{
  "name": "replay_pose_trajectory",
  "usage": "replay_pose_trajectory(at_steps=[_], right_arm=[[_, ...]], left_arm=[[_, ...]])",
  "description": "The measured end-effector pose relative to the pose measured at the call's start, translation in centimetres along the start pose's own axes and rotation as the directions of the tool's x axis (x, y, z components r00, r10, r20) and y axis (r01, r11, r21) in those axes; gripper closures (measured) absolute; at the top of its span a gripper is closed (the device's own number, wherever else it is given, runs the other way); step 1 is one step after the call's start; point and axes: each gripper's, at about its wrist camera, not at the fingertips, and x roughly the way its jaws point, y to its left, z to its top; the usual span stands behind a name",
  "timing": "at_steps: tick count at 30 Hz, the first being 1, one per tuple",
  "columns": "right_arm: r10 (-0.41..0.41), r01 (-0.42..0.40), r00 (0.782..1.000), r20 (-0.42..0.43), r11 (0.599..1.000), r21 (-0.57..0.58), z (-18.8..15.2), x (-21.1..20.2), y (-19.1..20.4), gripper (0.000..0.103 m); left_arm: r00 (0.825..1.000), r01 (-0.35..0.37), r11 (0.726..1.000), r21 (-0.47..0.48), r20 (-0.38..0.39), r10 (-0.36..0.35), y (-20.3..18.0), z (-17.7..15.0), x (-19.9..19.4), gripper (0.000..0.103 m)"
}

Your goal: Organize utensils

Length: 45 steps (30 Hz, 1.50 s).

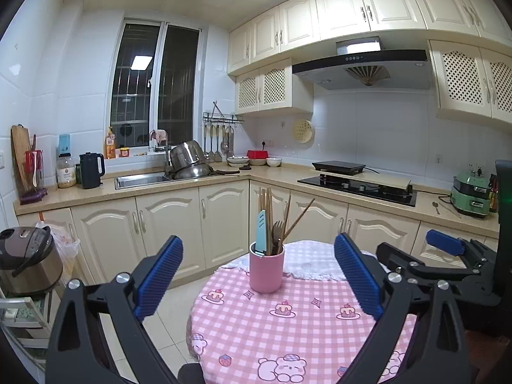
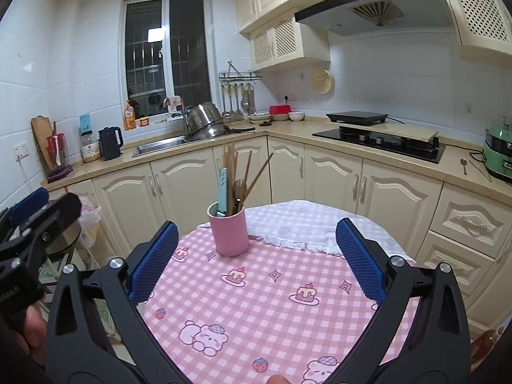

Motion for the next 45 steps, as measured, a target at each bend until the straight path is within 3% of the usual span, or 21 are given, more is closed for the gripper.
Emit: replay_pose_trajectory(at_steps=[33,45], right_arm=[[0.011,-0.011,1.000,-0.015,1.000,-0.008,-0.8,-0.1,0.8,0.006],[0.013,-0.013,1.000,-0.015,1.000,-0.008,-1.0,0.2,0.8,0.006]], left_arm=[[0.998,0.004,0.999,-0.047,-0.062,-0.007,0.8,-1.4,-0.4,0.009],[0.999,-0.008,0.999,-0.040,-0.033,0.007,0.6,-1.6,-0.7,0.009]])
